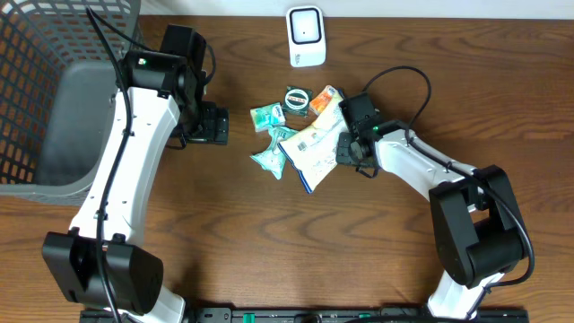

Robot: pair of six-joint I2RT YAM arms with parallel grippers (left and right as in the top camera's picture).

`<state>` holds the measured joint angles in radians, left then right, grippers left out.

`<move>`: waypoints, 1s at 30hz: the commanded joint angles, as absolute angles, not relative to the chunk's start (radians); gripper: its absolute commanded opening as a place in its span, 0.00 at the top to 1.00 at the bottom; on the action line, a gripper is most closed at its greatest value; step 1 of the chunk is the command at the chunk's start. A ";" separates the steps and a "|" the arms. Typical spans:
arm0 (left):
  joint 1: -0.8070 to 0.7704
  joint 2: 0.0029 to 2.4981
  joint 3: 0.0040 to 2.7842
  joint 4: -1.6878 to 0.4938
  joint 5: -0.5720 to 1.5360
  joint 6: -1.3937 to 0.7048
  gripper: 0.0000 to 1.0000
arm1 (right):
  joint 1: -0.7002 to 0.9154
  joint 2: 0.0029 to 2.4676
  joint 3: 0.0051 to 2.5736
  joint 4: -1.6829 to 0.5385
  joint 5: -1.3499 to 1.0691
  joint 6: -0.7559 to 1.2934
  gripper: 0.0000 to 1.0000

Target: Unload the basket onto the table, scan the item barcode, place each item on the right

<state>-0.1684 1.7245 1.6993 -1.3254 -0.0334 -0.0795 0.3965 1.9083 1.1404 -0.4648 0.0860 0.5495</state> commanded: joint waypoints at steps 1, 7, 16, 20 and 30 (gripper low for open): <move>-0.165 1.727 1.696 -1.326 -0.049 -0.091 0.02 | 0.393 1.907 1.143 -0.385 0.110 0.461 0.95; -0.165 1.727 1.696 -1.326 -0.049 -0.091 0.02 | 0.379 1.888 1.272 -0.442 0.094 0.372 0.89; -0.165 1.727 1.696 -1.326 -0.049 -0.091 0.02 | 0.395 1.827 1.413 -0.609 -0.201 0.369 0.90; -0.165 1.727 1.696 -1.326 -0.049 -0.092 0.02 | 0.439 1.833 1.399 -0.611 -0.324 0.369 0.92; -0.165 1.727 1.696 -1.326 -0.049 -0.091 0.02 | 0.591 1.835 1.295 -0.495 -0.190 0.369 0.67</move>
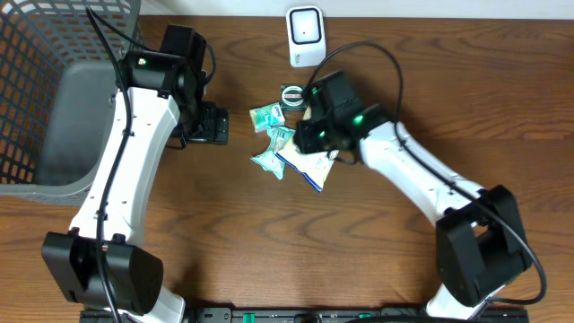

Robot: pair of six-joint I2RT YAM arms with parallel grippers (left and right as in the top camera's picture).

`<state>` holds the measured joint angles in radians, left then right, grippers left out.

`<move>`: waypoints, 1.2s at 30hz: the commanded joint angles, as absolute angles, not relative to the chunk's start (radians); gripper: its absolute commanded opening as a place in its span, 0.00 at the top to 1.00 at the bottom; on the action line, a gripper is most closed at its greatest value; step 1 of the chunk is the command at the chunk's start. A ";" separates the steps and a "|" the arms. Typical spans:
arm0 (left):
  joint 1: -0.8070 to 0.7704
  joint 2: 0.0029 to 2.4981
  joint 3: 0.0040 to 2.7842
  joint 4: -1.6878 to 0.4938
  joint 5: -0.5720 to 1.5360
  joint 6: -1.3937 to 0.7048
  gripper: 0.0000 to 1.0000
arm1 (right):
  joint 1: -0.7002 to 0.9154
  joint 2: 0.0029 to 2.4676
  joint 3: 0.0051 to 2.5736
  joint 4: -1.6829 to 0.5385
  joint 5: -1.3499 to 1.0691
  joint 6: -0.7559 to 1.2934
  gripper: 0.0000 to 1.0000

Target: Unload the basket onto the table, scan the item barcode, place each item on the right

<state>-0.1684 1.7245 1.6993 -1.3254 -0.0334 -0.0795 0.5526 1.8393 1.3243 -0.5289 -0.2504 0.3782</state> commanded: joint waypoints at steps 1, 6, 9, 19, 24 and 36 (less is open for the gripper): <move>-0.165 1.727 1.696 -1.326 -0.049 -0.091 0.02 | 0.601 1.835 1.288 -0.476 -0.177 0.369 0.62; -0.165 1.727 1.696 -1.326 -0.049 -0.091 0.02 | 0.636 1.835 1.248 -0.381 -0.119 0.369 0.33; -0.165 1.727 1.696 -1.326 -0.049 -0.091 0.02 | 0.648 1.835 1.225 -0.372 -0.065 0.370 0.34; -0.165 1.727 1.696 -1.326 -0.049 -0.091 0.02 | 0.649 1.835 1.104 -0.394 0.057 0.369 0.44; -0.165 1.727 1.696 -1.326 -0.049 -0.091 0.02 | 0.647 1.831 1.100 -0.501 0.173 0.396 0.56; -0.165 1.727 1.696 -1.326 -0.049 -0.091 0.02 | 0.640 1.651 1.100 -0.648 0.215 0.395 0.55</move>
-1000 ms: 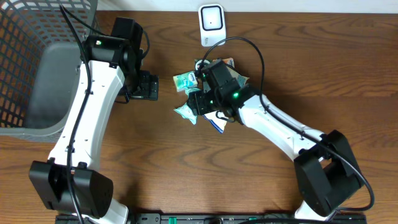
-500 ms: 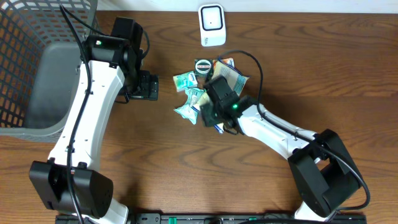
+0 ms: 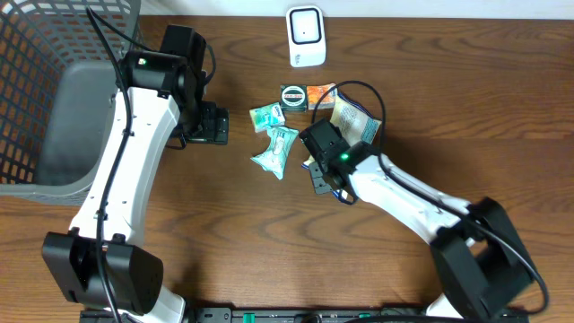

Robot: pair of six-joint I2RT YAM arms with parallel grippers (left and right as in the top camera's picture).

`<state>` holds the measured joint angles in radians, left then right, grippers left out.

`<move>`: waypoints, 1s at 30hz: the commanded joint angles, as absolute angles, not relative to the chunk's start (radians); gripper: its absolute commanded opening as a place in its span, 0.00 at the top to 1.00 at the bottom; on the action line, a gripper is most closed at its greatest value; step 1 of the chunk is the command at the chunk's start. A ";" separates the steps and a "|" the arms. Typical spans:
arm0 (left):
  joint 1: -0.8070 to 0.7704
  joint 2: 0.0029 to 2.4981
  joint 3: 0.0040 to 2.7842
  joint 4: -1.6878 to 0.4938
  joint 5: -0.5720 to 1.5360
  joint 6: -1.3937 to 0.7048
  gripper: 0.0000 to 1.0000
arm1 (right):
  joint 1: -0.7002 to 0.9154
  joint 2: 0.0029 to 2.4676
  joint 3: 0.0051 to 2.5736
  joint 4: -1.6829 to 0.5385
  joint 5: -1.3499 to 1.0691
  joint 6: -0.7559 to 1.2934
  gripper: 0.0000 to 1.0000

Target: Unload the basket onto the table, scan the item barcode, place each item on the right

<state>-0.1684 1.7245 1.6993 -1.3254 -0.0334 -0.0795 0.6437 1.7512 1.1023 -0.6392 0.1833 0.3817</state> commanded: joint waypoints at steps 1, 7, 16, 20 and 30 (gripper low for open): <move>-0.165 1.727 1.696 -1.326 -0.049 -0.091 0.02 | 0.640 1.626 1.100 -0.648 0.215 0.395 0.55; -0.165 1.727 1.696 -1.326 -0.049 -0.091 0.02 | 0.641 1.491 1.100 -0.545 0.172 0.396 0.57; -0.165 1.727 1.696 -1.326 -0.049 -0.091 0.02 | 0.640 1.634 1.100 -0.381 0.159 0.396 0.60; -0.165 1.727 1.696 -1.326 -0.049 -0.091 0.02 | 0.641 1.763 1.100 -0.367 0.144 0.400 0.60; -0.165 1.727 1.696 -1.326 -0.049 -0.091 0.02 | 0.642 1.794 1.100 -0.491 -0.186 0.399 0.63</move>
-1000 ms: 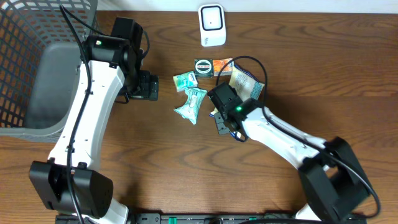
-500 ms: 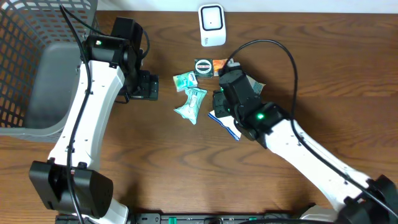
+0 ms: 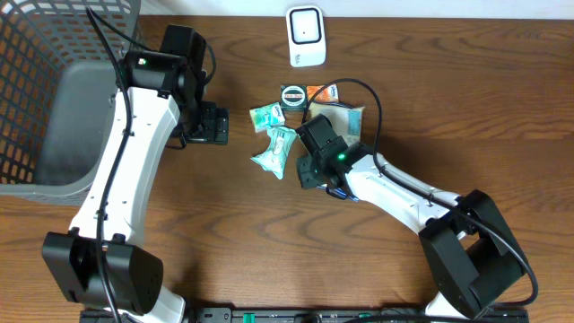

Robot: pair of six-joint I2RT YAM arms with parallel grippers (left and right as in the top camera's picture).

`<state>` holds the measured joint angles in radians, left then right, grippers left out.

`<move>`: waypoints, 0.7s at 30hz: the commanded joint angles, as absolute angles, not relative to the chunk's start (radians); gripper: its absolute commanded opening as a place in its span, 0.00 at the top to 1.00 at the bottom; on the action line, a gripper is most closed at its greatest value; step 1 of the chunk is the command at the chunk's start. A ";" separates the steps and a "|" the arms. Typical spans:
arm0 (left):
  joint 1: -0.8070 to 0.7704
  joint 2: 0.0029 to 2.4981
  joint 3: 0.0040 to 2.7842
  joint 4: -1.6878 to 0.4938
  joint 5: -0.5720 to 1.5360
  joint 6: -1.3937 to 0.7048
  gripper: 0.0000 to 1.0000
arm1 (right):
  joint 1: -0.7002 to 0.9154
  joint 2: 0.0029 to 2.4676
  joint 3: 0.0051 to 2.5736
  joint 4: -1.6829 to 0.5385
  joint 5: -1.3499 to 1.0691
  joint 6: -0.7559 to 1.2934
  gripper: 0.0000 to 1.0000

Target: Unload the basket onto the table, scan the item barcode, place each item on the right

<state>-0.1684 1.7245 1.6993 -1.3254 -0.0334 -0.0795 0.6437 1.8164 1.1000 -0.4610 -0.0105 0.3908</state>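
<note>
A white barcode scanner (image 3: 305,36) stands at the table's far edge. My right gripper (image 3: 316,166) hangs over the middle of the table. It appears shut on a flat snack packet (image 3: 344,117), whose beige side shows just beyond the wrist. A blue edge of the packet peeks out under the arm. The fingers themselves are hidden by the wrist. The packet is well short of the scanner, to its near right. My left gripper (image 3: 213,124) rests at the left of the item pile with nothing in it, and its jaws are hard to read from above.
On the table between the grippers lie a round green tin (image 3: 293,94), an orange packet (image 3: 321,91) and two teal packets (image 3: 266,115) (image 3: 276,148). A grey wire basket (image 3: 54,99) fills the far left corner.
The packet has turned from standing up with its blue side showing to lying flatter with its beige side up. The right wrist has shifted slightly away from me. The left arm is unchanged.
First the right gripper sat at the right edge of the packet lying in the pile. Then the arm reached over it toward the tin. Later the packet was out of the pile, raised to the right. Now it shows its beige face beside the wrist.
</note>
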 commanded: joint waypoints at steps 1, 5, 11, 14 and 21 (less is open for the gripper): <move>-0.165 1.727 1.696 -1.326 -0.049 -0.091 0.02 | 0.642 1.789 1.100 -0.504 -0.218 0.397 0.63; -0.165 1.727 1.696 -1.326 -0.049 -0.091 0.02 | 0.643 1.771 1.100 -0.549 -0.313 0.358 0.62; -0.165 1.727 1.696 -1.326 -0.049 -0.091 0.02 | 0.642 1.737 1.100 -0.644 -0.370 0.357 0.61; -0.165 1.727 1.696 -1.326 -0.049 -0.091 0.02 | 0.642 1.693 1.100 -0.690 -0.369 0.357 0.61; -0.165 1.727 1.696 -1.326 -0.049 -0.091 0.02 | 0.629 1.524 1.100 -0.706 -0.317 0.334 0.58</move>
<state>-0.1684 1.7245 1.6993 -1.3254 -0.0334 -0.0799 0.6415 1.5970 1.1000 -0.7090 -0.3408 0.3538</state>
